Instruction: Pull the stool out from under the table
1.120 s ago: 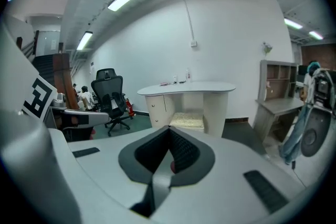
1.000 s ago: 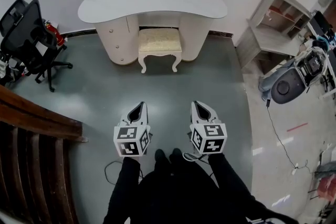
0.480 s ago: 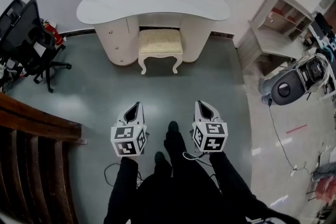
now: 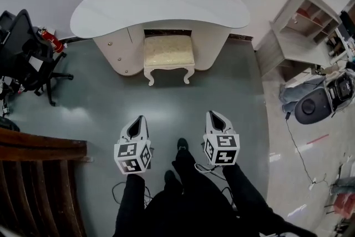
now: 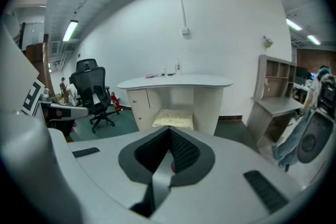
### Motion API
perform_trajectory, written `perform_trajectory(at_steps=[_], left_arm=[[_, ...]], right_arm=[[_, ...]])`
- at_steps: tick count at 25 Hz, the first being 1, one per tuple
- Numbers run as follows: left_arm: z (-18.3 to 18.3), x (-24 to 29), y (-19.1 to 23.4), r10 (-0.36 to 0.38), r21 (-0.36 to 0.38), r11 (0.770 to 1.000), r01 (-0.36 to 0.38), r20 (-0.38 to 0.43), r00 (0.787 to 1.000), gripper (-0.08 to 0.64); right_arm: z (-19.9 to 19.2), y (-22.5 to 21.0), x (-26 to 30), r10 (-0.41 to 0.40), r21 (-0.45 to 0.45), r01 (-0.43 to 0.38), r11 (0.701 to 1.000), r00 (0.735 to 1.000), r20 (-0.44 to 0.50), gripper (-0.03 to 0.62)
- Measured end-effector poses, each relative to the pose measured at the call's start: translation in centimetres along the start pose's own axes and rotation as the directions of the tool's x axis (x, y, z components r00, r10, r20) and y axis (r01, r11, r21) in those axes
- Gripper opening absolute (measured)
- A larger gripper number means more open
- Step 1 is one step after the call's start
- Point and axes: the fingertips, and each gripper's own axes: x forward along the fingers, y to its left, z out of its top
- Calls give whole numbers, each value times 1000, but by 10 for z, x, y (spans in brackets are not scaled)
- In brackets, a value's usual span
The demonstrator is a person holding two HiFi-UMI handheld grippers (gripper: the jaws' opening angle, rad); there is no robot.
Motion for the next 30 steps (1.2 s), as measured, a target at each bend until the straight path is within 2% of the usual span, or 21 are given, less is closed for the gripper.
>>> perform_trajectory(at_steps=[9,16,21,30], left_arm=[[6,89,19,85,26,996,-83,-80,993,8],[1,147,32,128,46,991,-123,-132,983,8],[-17,191,36,130,64,991,-121,-166,977,9],[-63,254,67,143,62,989,-133,-215,966,9]], right_arm=[[10,-34,87,47,-35,-50,998,995,-84,3],[8,-60,142,44,-50,-51,997,991,-129,3],[-8,-82,187,13,-41,-20,999,986,-164,3],[-35,-90,264,26,-79,-41,996,983,-182,3]])
